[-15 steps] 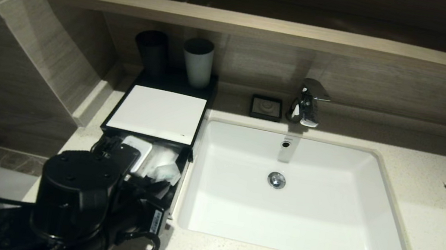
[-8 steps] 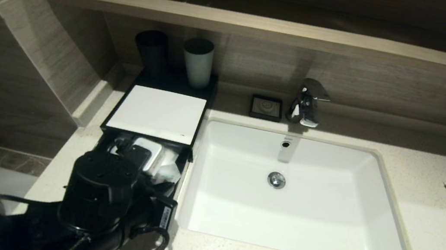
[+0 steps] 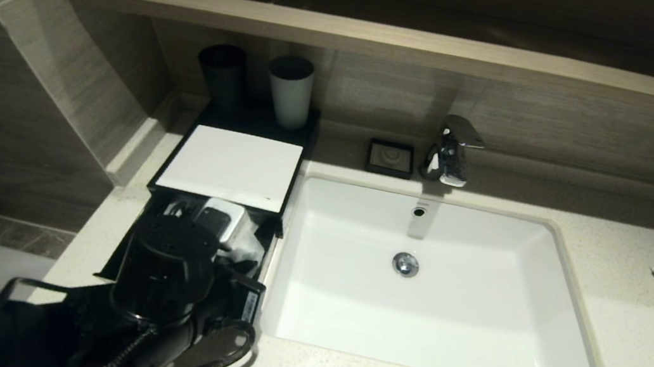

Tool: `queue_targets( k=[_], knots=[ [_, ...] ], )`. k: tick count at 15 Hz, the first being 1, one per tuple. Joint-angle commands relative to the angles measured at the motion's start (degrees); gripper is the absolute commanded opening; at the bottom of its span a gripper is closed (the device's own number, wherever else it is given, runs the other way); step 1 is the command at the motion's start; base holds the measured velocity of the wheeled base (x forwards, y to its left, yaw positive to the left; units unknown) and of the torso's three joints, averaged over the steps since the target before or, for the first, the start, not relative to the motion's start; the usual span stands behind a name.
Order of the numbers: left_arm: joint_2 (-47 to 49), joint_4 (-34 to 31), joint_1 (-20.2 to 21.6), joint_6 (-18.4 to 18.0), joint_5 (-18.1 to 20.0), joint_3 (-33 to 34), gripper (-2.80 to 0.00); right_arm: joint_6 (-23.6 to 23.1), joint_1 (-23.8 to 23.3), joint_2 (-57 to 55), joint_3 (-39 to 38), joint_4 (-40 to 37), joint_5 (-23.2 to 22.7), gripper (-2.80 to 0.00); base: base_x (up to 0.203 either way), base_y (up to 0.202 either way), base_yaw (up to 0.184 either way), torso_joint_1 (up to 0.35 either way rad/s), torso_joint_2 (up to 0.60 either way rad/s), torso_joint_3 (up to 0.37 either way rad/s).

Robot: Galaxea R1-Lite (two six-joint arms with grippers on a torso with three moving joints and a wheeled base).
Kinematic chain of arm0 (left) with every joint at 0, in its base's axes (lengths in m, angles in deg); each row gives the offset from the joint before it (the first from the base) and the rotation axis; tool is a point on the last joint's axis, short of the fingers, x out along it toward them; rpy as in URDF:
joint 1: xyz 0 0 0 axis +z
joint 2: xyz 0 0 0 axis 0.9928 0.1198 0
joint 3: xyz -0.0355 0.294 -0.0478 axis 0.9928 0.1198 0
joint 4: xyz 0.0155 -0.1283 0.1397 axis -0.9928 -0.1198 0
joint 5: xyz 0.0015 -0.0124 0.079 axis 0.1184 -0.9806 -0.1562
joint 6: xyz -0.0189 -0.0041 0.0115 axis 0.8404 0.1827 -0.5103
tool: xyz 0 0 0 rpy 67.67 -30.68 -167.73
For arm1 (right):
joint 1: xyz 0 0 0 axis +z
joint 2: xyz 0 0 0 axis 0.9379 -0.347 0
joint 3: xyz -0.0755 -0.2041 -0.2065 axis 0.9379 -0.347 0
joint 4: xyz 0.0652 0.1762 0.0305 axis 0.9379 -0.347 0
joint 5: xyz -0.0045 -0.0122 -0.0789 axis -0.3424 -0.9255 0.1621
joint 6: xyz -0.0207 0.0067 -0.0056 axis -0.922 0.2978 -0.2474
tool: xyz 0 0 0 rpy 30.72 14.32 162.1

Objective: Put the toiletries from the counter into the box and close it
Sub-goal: Place the bathroom toiletry into the drawer

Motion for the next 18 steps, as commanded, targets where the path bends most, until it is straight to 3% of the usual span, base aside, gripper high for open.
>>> queue_targets(
  k=[1, 8, 14, 18],
  knots=[
    [-0.1, 0.1, 0.7, 0.1, -0.2, -0.5, -2.8, 0.0, 0.0, 0.0, 0.0, 0.0, 0.0, -2.8, 0.0, 0.0, 0.0, 0.0, 0.0, 0.0],
    [-1.7, -3.0, 5.1, 4.0, 0.5, 0.1, -2.8, 0.0, 0.0, 0.0, 0.0, 0.0, 0.0, -2.8, 0.0, 0.0, 0.0, 0.0, 0.0, 0.0],
    [-2.4, -4.4, 5.2, 5.3, 0.9, 0.8, -2.8, 0.0, 0.0, 0.0, 0.0, 0.0, 0.0, -2.8, 0.0, 0.0, 0.0, 0.0, 0.0, 0.0],
    [-8.0, -4.5, 5.2, 5.1, 1.0, -0.1, -2.8, 0.0, 0.0, 0.0, 0.0, 0.0, 0.0, -2.8, 0.0, 0.0, 0.0, 0.0, 0.0, 0.0]
  ],
)
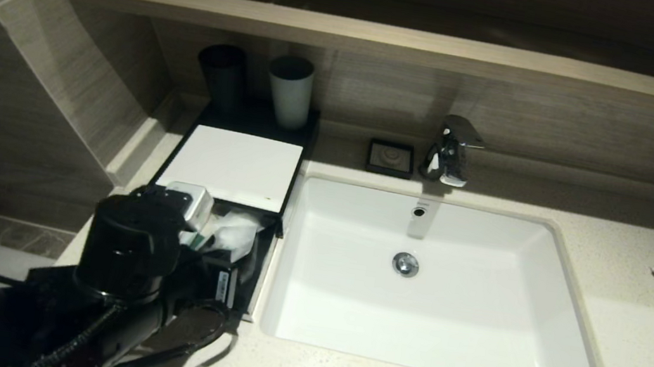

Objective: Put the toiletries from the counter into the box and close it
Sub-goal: Place the bathroom toiletry into the drawer

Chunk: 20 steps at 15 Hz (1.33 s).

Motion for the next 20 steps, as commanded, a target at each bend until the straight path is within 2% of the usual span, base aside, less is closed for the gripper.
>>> queue_targets(
  k=[1, 7, 13, 20],
  knots=[
    [-4.6, -0.2, -0.1, -0.2, -0.2, -1.0, -2.8, 0.0, 0.0, 0.0, 0.0, 0.0, 0.0, -2.8, 0.0, 0.0, 0.0, 0.0, 0.0, 0.0],
    [-6.4, -0.5, -0.5, -0.6, 0.3, 0.1, -2.8, 0.0, 0.0, 0.0, 0.0, 0.0, 0.0, -2.8, 0.0, 0.0, 0.0, 0.0, 0.0, 0.0],
    [-2.1, -0.5, -0.5, -0.5, 1.4, -1.3, -2.8, 0.0, 0.0, 0.0, 0.0, 0.0, 0.0, -2.8, 0.0, 0.0, 0.0, 0.0, 0.0, 0.0],
    [0.8, -1.1, -0.5, -0.3, 1.9, 0.7, -2.8, 0.0, 0.0, 0.0, 0.0, 0.0, 0.0, -2.8, 0.0, 0.0, 0.0, 0.0, 0.0, 0.0]
  ],
)
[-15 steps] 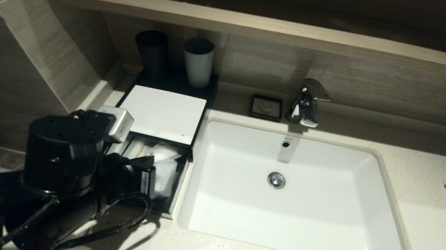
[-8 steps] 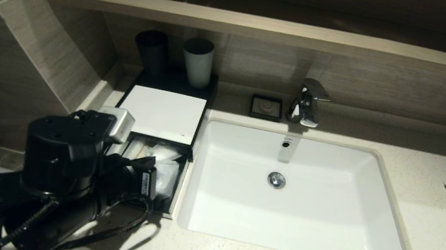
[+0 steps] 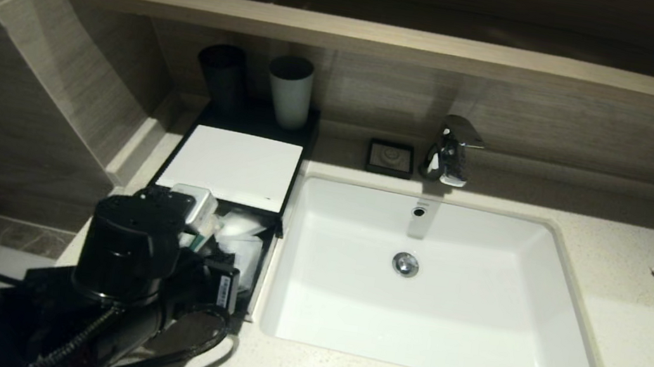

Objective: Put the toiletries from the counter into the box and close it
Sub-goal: Place the bathroom toiletry into the drawer

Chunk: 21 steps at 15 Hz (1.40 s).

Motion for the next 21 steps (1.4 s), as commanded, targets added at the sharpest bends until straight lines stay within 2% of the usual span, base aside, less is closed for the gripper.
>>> queue_targets(
  k=[1, 13, 21],
  knots=[
    [1.2, 0.3, 0.1, 0.2, -0.1, 0.9, -2.8, 0.0, 0.0, 0.0, 0.0, 0.0, 0.0, -2.8, 0.0, 0.0, 0.0, 0.0, 0.0, 0.0],
    [2.4, 0.7, 0.1, 0.3, -0.2, 0.4, -2.8, 0.0, 0.0, 0.0, 0.0, 0.0, 0.0, -2.8, 0.0, 0.0, 0.0, 0.0, 0.0, 0.0],
    [-1.9, 0.1, 0.3, 0.2, -0.5, -0.8, -2.8, 0.0, 0.0, 0.0, 0.0, 0.0, 0.0, -2.8, 0.0, 0.0, 0.0, 0.0, 0.0, 0.0]
  ],
)
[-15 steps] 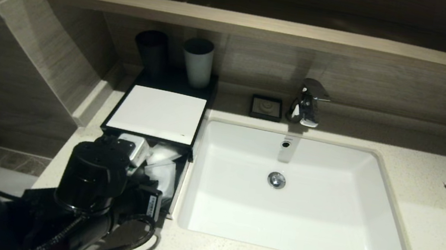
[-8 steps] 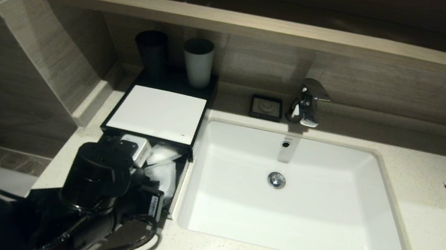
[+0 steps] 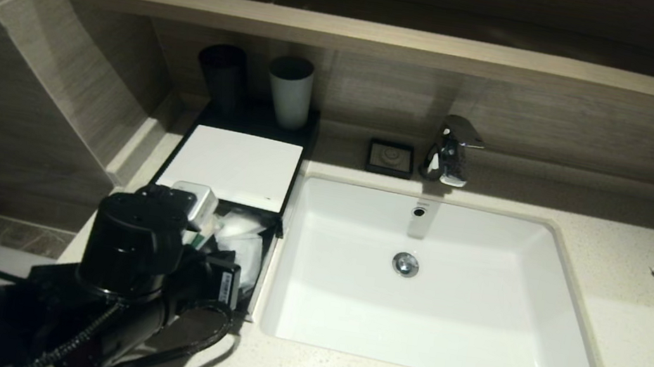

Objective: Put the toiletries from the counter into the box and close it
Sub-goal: Place the bathroom toiletry into the drawer, then close the drawer

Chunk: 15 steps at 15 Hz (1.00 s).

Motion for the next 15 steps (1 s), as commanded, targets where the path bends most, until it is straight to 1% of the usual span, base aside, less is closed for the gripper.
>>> queue_targets(
  k=[1, 6, 8, 15],
  knots=[
    [-3.0, -1.1, 0.0, -0.1, -0.2, 0.1, -2.8, 0.0, 0.0, 0.0, 0.0, 0.0, 0.0, -2.8, 0.0, 0.0, 0.0, 0.0, 0.0, 0.0],
    [-10.3, -10.2, 0.0, 0.3, 0.0, 0.9, -2.8, 0.0, 0.0, 0.0, 0.0, 0.0, 0.0, -2.8, 0.0, 0.0, 0.0, 0.0, 0.0, 0.0],
    [-12.4, -13.8, -0.1, 0.5, 0.2, 2.3, -2.8, 0.0, 0.0, 0.0, 0.0, 0.0, 0.0, -2.8, 0.0, 0.0, 0.0, 0.0, 0.0, 0.0],
    [-15.4, -15.1, -1.1, 0.5, 0.3, 9.4, -2.8, 0.0, 0.0, 0.0, 0.0, 0.0, 0.0, -2.8, 0.0, 0.0, 0.0, 0.0, 0.0, 0.0]
  ],
)
